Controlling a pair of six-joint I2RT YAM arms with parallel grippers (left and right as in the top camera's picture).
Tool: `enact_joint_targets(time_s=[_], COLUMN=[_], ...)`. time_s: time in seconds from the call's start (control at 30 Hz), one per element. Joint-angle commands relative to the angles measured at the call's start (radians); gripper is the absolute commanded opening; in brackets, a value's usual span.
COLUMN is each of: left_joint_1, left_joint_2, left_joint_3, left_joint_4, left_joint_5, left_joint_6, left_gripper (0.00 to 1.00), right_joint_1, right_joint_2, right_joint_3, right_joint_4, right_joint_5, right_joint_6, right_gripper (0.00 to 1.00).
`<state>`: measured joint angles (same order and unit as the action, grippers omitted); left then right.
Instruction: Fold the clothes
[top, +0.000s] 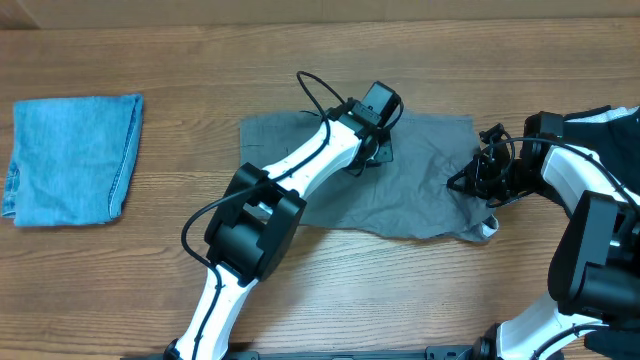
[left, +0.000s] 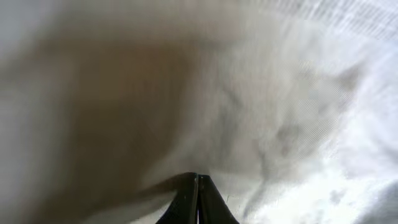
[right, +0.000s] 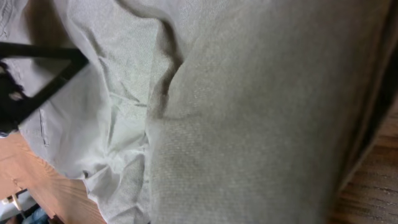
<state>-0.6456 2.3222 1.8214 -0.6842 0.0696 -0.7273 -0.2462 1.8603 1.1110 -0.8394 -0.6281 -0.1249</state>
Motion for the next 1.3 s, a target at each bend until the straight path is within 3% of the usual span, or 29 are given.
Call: enact_joint_targets(time_s=[0.0,0.8,1.1,1.27], left_joint_1=[0.02,0.029,0.072,0.074], left_joint_2=[-0.09,0.111,0.049,0.055], left_joint_3=[0.07,0.072,0.256,0.268], left_joint_4=[0.006,0.043,-0.026,-0.024], left_joint_5=[-0.058,-0.069,-0.034,-0.07], left_joint_6=[-0.01,-0.013,0.007,0.009], left_gripper=[0.05,0.04,0.04,0.04], right_joint_1=[0.007,0.007,0.007,0.007], right_joint_2=[0.005,0.005,0.005,0.005], right_joint_3=[0.006,0.006,0.006,0.006], right_joint_4=[0.0,-0.001,0.0,-0.001], right_joint_5=[-0.012,-0.013,-0.013,-0.013], right_joint_6=[-0.006,-0.003,-0.003,-0.003], right_gripper=[0.04,0.04,0.04,0.04])
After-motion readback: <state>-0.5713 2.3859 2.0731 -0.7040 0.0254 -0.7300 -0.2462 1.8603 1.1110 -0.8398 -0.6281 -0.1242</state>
